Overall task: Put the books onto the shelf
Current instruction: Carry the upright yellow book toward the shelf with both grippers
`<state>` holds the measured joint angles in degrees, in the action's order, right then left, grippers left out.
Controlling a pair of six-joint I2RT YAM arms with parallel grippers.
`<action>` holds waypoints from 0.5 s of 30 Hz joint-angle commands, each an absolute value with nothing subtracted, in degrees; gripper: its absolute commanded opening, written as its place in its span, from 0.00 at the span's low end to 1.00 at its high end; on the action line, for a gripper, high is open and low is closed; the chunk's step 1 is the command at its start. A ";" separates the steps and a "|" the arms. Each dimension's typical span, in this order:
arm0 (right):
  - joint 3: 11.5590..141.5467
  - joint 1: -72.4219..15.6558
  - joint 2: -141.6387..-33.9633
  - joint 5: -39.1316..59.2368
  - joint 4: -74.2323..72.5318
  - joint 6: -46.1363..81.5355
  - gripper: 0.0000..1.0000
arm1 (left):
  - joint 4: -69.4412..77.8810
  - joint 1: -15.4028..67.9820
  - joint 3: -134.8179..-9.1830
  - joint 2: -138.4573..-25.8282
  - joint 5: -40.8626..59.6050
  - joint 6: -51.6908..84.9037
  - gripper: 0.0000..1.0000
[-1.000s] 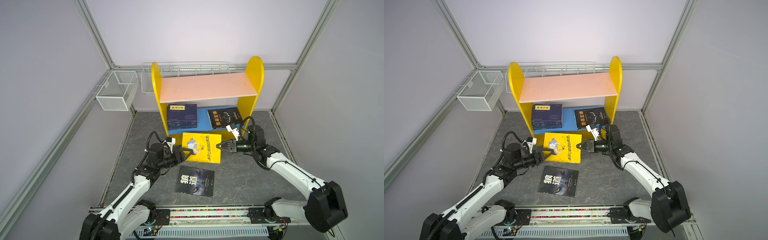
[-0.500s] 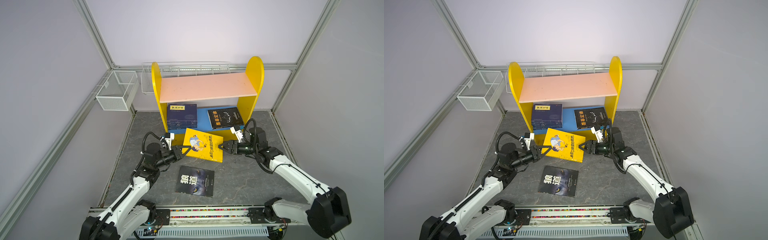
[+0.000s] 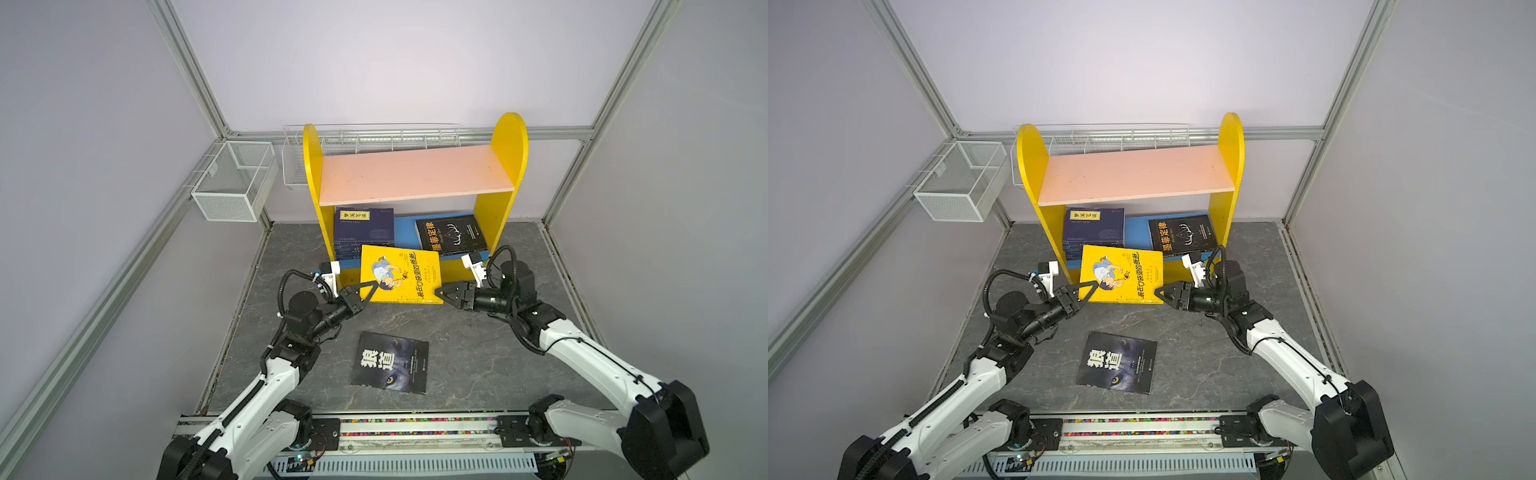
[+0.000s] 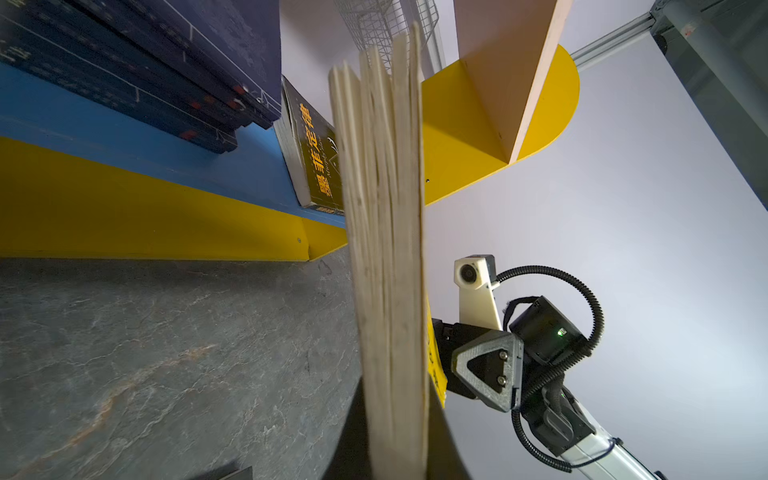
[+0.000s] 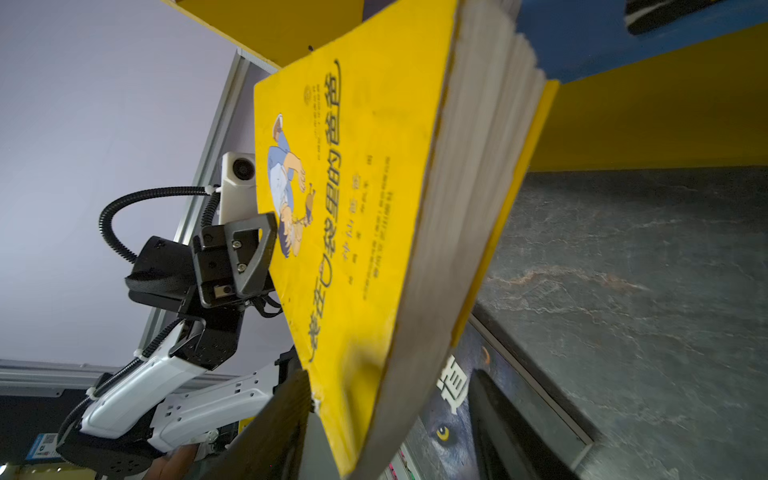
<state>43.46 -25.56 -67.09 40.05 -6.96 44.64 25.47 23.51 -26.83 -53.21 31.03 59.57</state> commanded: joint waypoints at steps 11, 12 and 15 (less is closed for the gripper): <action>46.10 -27.47 -68.35 38.82 -15.52 49.49 0.11 | 29.93 26.47 -28.33 -54.47 27.88 59.74 0.14; 46.75 -26.98 -67.76 38.84 -13.76 48.16 0.10 | 28.21 26.46 -28.67 -54.12 27.50 59.16 0.27; 48.41 -24.41 -66.66 41.64 -10.50 45.24 0.07 | 19.38 26.19 -30.70 -52.70 25.91 56.14 0.66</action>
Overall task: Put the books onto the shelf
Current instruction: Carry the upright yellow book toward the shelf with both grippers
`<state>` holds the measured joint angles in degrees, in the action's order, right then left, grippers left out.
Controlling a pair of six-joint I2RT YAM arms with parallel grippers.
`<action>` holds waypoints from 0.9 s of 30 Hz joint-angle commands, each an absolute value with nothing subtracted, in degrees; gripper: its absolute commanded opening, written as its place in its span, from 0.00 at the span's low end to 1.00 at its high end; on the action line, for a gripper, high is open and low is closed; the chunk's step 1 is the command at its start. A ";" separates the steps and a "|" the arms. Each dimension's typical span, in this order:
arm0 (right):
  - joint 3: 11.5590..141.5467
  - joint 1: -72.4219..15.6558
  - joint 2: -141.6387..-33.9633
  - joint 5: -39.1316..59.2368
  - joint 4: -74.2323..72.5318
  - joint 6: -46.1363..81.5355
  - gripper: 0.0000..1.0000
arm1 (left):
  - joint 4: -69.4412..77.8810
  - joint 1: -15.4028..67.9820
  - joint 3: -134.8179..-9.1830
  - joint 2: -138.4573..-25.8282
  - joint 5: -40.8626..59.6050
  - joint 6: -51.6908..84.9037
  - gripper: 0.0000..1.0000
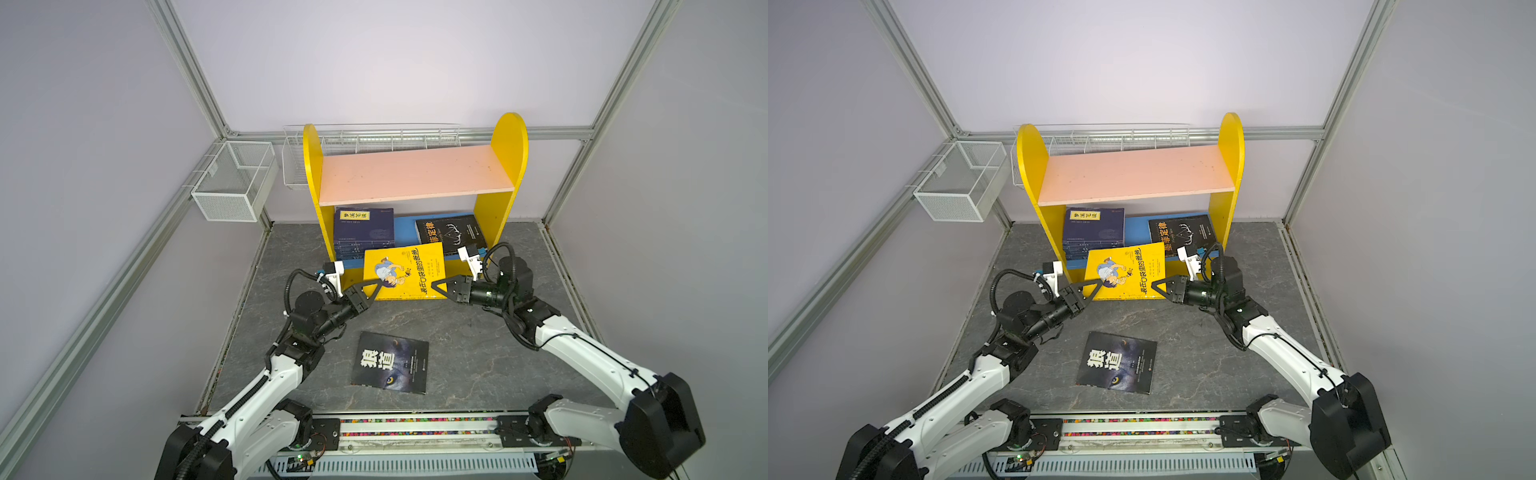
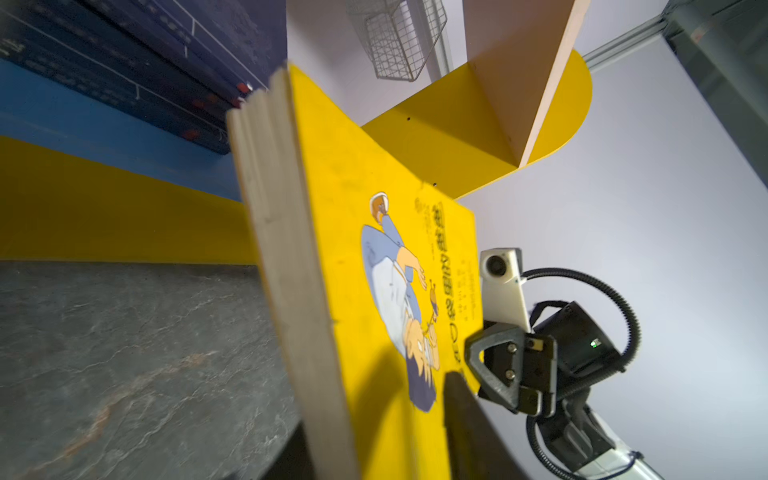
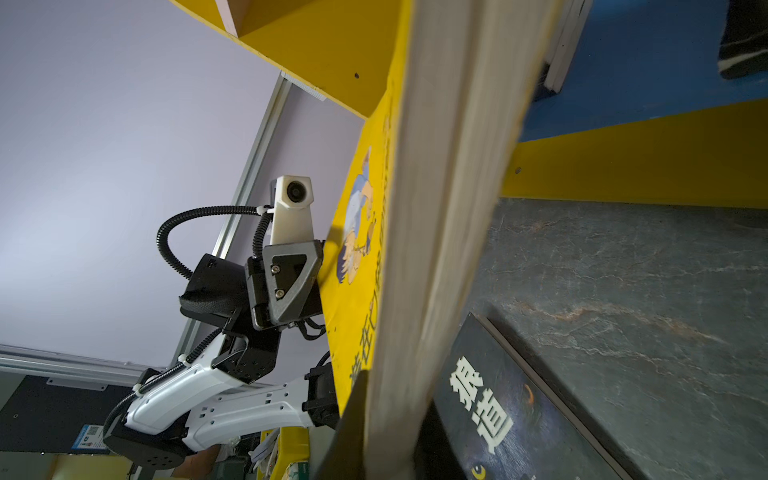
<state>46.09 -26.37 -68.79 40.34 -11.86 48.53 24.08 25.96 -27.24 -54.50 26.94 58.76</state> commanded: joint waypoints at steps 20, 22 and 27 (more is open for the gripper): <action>57.16 -14.33 -67.63 59.71 9.85 31.45 0.07 | 5.95 23.67 -38.06 -59.74 35.12 50.20 0.70; 57.70 -14.37 -67.68 59.72 11.78 30.10 0.07 | 8.30 24.62 -37.28 -59.81 35.47 50.66 0.66; 57.49 -14.36 -67.92 59.77 11.58 30.39 0.07 | 9.61 26.27 -37.35 -60.98 35.40 50.70 0.55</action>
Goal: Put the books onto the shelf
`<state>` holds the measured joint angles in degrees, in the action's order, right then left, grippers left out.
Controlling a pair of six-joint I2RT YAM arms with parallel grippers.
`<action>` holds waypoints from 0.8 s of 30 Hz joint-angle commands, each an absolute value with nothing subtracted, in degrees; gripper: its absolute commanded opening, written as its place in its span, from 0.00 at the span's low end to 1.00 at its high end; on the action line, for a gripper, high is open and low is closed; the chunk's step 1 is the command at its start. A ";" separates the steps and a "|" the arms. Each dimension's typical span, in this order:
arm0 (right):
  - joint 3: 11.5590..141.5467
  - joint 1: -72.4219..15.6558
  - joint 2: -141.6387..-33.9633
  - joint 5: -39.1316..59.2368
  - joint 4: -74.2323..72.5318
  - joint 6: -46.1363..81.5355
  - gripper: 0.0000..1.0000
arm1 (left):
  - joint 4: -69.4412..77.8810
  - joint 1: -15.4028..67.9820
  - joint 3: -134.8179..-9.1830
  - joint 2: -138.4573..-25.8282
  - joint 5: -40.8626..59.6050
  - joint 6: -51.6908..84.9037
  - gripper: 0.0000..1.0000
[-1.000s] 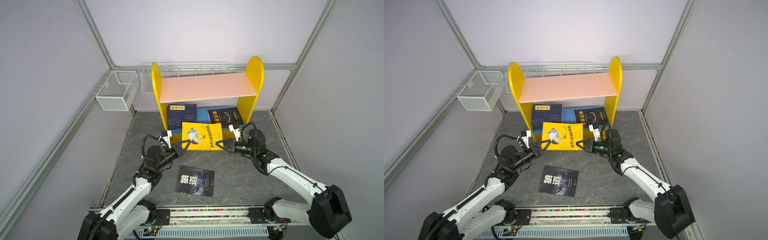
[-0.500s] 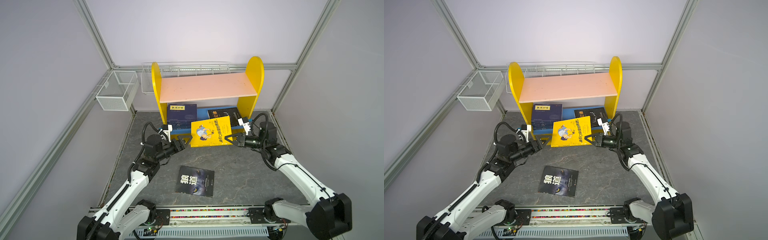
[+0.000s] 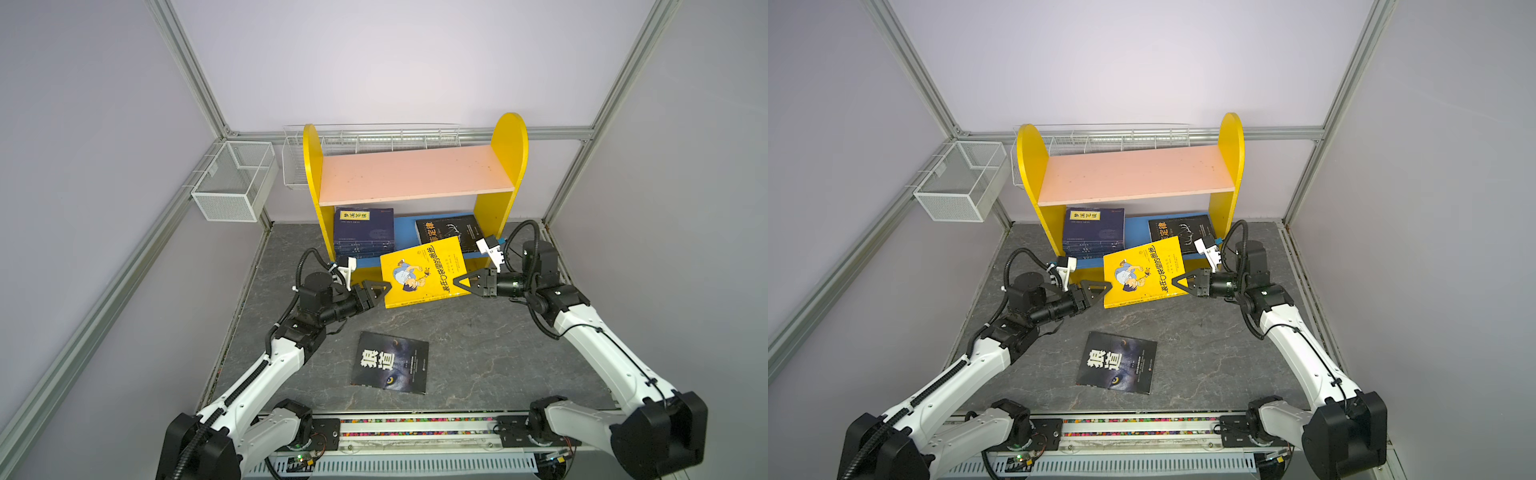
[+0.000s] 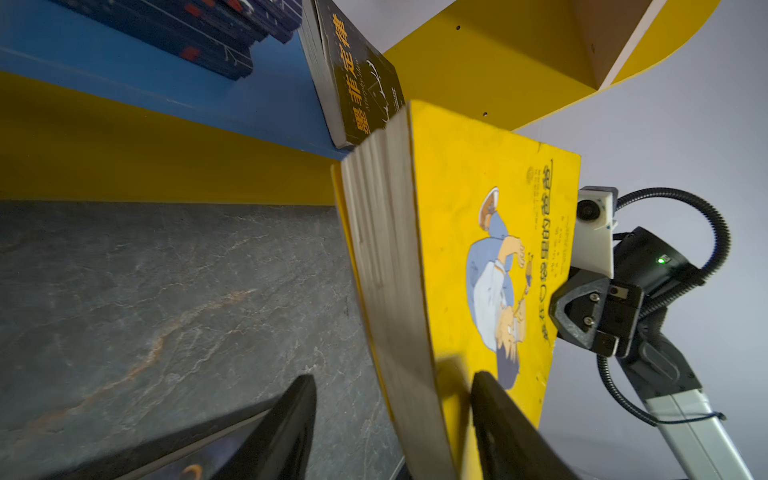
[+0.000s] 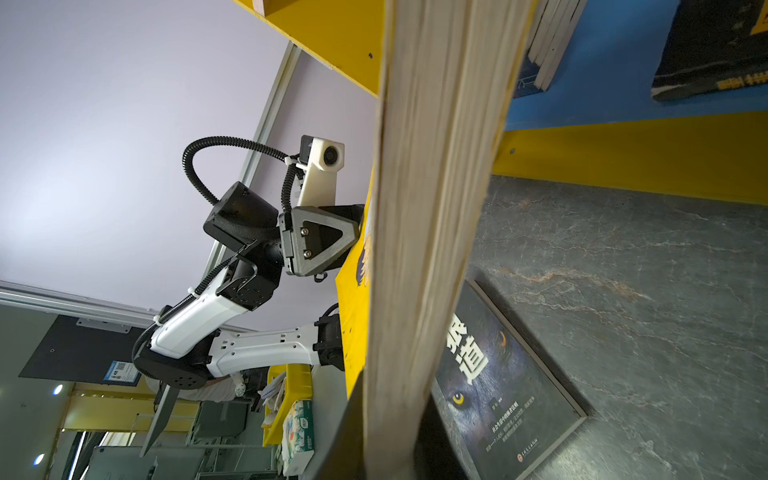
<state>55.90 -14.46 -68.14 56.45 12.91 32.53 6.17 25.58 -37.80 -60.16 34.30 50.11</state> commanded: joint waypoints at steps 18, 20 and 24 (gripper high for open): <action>59.53 -12.75 -68.19 43.06 22.76 26.75 0.53 | 2.04 30.31 -47.86 -65.26 26.31 43.84 0.00; 59.39 -12.12 -67.02 35.72 25.21 27.48 0.59 | 2.62 30.41 -49.55 -66.25 23.15 44.24 0.00; 58.93 -7.17 -63.05 19.68 30.76 29.03 0.61 | 5.83 30.58 -53.71 -70.41 20.89 43.44 0.00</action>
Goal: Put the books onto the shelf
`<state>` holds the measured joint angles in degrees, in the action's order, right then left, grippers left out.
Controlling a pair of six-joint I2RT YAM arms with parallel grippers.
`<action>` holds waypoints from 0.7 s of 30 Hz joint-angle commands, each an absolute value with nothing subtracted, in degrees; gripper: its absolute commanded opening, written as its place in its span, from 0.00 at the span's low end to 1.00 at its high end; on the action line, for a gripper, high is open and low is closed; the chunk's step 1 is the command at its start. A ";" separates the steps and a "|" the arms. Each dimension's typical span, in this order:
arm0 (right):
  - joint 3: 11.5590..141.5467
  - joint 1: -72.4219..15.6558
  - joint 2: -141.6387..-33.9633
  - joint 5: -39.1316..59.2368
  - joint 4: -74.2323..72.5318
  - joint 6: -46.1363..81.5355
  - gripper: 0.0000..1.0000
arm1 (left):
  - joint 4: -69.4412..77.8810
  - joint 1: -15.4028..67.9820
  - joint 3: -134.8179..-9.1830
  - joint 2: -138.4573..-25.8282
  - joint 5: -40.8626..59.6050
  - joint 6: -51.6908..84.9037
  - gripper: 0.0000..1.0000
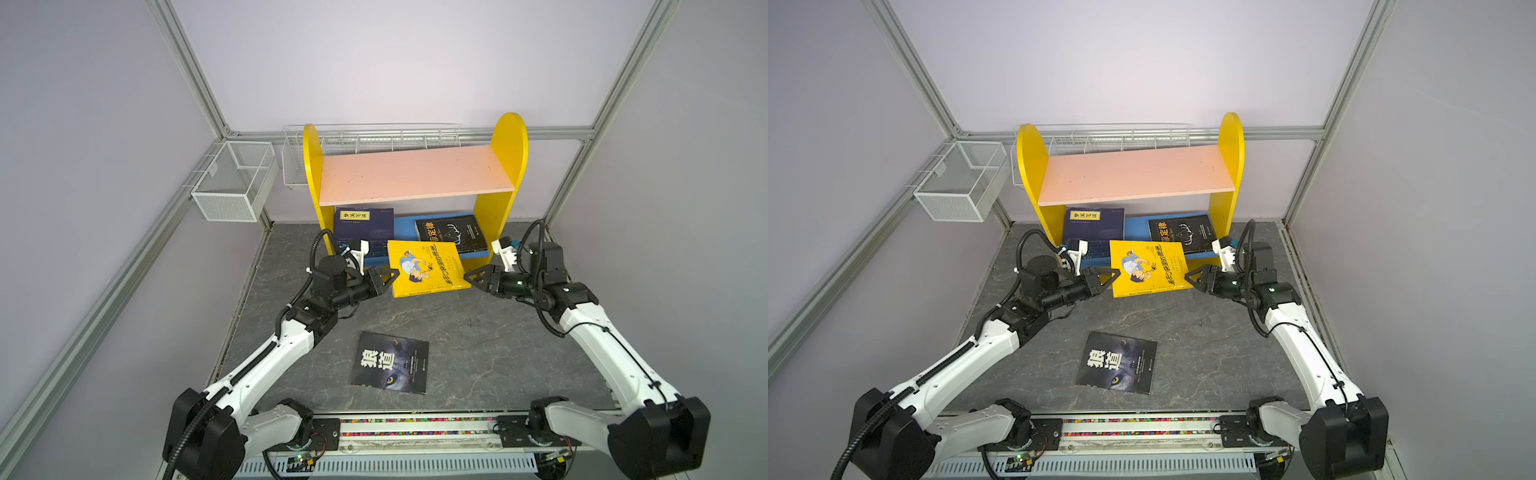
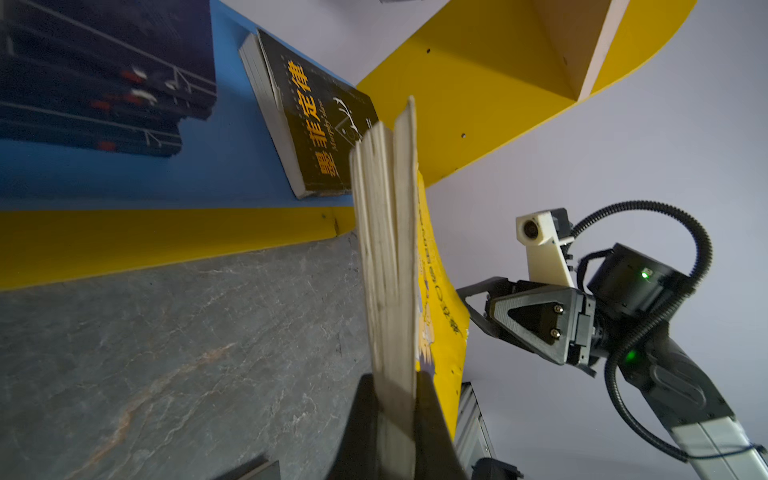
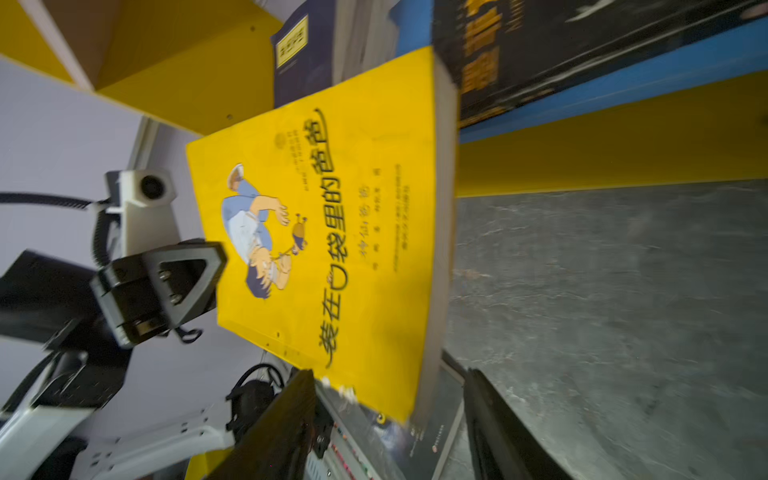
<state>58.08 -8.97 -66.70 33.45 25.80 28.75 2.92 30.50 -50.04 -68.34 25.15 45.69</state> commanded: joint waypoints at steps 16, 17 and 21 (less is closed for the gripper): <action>56.51 -0.05 -58.27 13.49 35.81 29.44 0.61 | 17.89 34.26 -68.64 -90.00 18.49 41.78 0.00; 56.30 0.00 -58.35 13.97 35.49 29.44 0.61 | 19.10 34.43 -68.85 -90.70 17.81 42.11 0.00; 55.74 -0.02 -58.40 14.36 34.98 29.62 0.61 | 20.76 35.04 -71.41 -93.73 14.37 42.02 0.00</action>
